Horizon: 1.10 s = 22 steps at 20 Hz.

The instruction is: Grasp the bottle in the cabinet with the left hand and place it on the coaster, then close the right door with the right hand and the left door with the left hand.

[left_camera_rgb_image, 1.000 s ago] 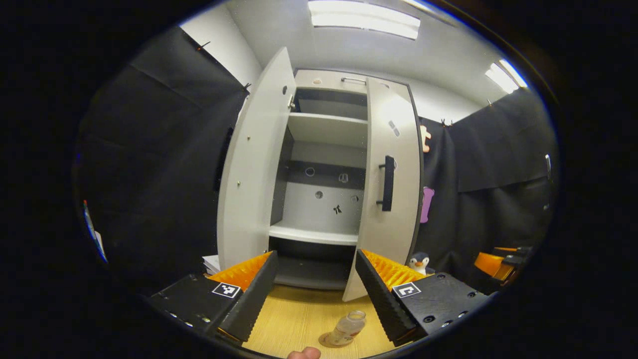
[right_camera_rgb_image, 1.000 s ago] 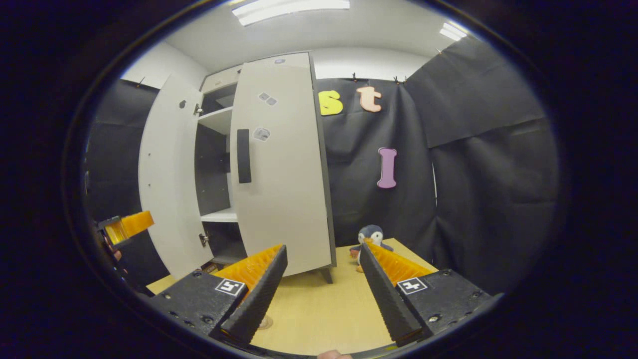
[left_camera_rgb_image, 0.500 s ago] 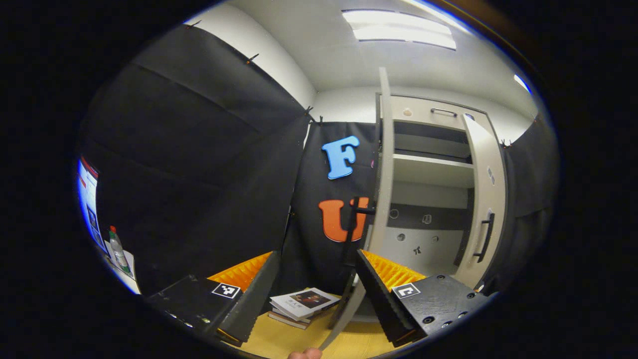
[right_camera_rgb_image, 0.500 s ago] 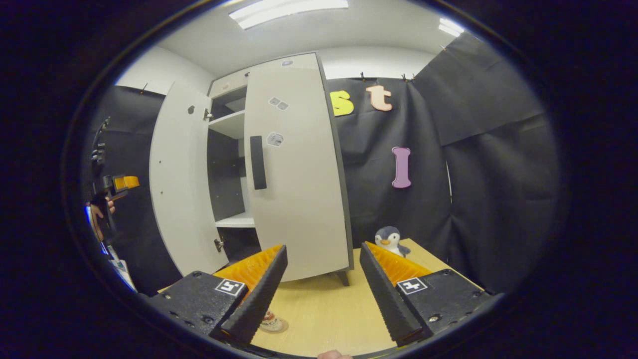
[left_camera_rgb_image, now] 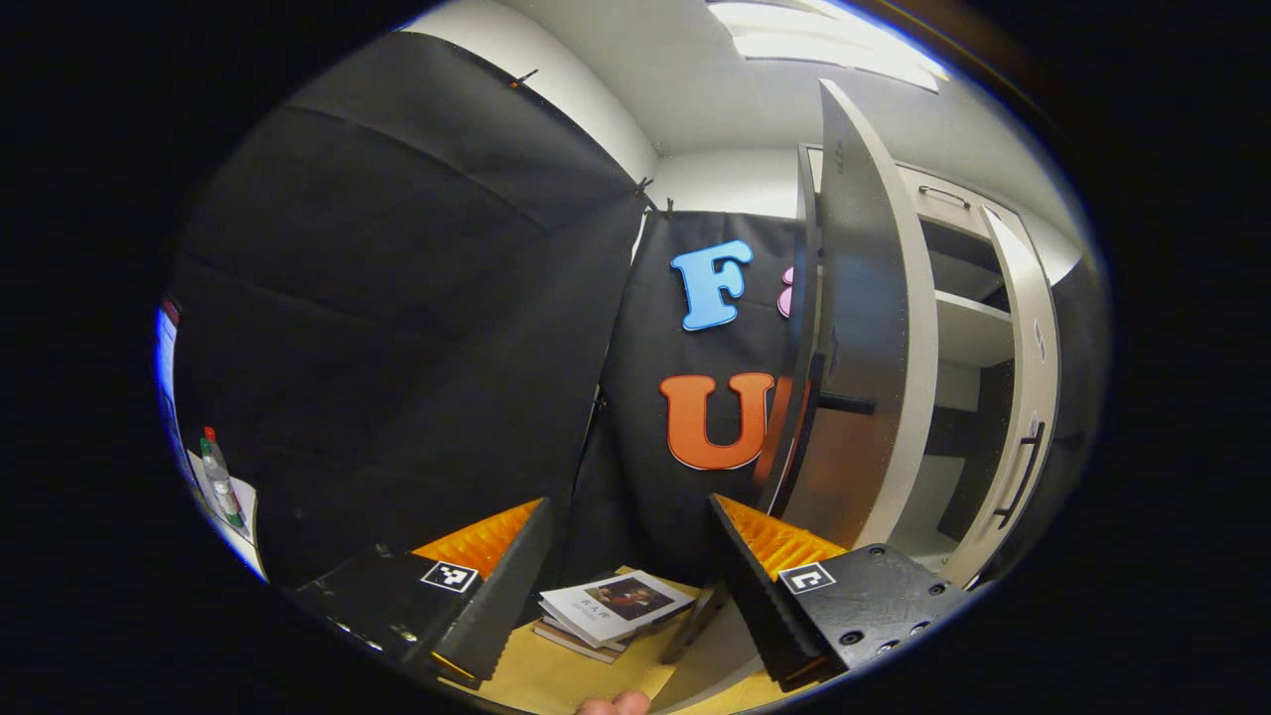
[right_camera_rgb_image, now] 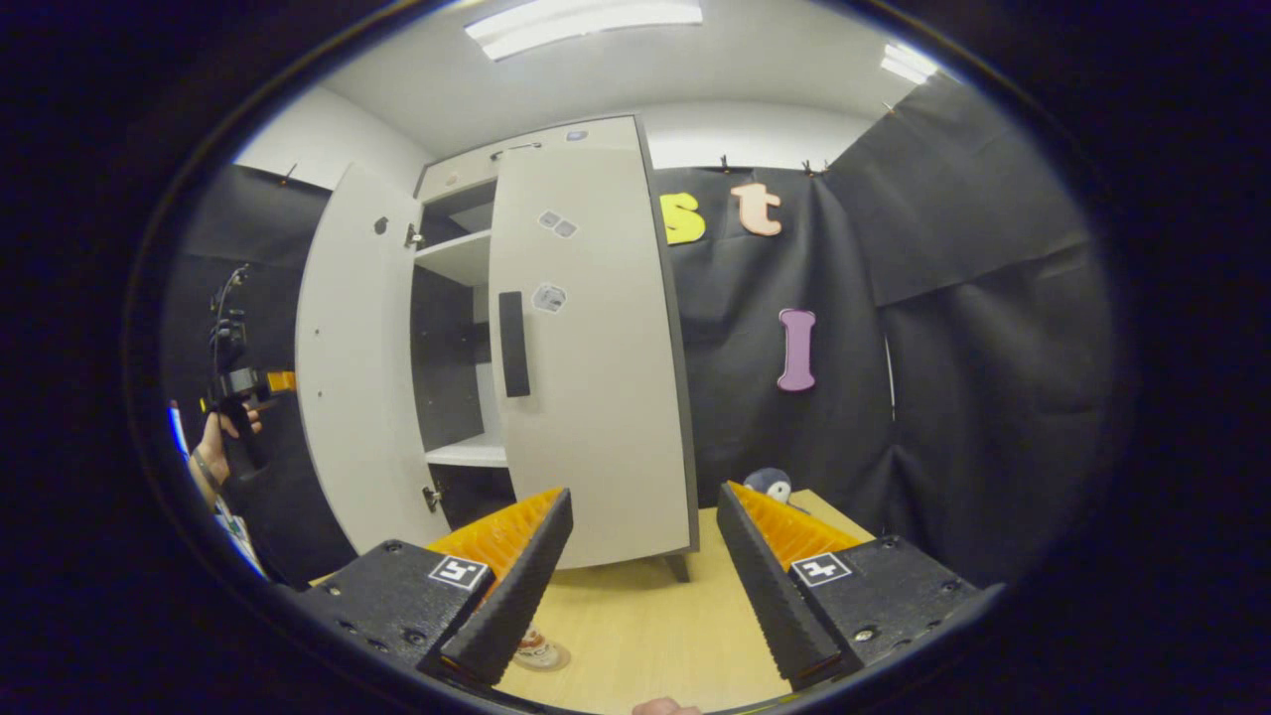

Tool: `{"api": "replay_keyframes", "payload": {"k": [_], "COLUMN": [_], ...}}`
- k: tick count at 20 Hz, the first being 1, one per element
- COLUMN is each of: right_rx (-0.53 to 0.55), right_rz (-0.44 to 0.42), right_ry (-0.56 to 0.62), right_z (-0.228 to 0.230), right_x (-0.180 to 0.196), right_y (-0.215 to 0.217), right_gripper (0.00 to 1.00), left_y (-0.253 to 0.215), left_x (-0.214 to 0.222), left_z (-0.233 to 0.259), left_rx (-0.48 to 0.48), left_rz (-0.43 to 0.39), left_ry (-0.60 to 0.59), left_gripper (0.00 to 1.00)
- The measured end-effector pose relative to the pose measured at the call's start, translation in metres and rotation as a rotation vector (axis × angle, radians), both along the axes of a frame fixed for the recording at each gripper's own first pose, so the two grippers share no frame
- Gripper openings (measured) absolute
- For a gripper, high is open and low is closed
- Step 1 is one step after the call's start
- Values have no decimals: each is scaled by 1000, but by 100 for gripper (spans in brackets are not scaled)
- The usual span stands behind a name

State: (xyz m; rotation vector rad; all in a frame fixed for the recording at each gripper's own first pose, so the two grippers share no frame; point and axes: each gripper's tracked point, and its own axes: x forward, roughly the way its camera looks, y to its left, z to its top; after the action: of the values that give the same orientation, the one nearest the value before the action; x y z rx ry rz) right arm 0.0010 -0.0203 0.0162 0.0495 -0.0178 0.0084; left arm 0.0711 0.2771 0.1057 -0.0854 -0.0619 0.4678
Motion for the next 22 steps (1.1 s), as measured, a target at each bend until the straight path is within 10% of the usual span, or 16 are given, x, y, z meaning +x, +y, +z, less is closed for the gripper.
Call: {"api": "replay_keyframes", "payload": {"k": [16, 22], "right_rx": [-5, 14], "right_rz": [-56, -79], "right_ry": [-17, -3], "right_z": [5, -5], "right_x": [-9, -9], "right_y": [-29, -39], "right_gripper": [96, 96], "left_y": [-145, -152], "left_x": [47, 45], "left_z": [-18, -11], "left_rx": [-89, -27], "left_rz": [-288, -243], "left_ry": [-1, -15], "left_gripper": [99, 99]}}
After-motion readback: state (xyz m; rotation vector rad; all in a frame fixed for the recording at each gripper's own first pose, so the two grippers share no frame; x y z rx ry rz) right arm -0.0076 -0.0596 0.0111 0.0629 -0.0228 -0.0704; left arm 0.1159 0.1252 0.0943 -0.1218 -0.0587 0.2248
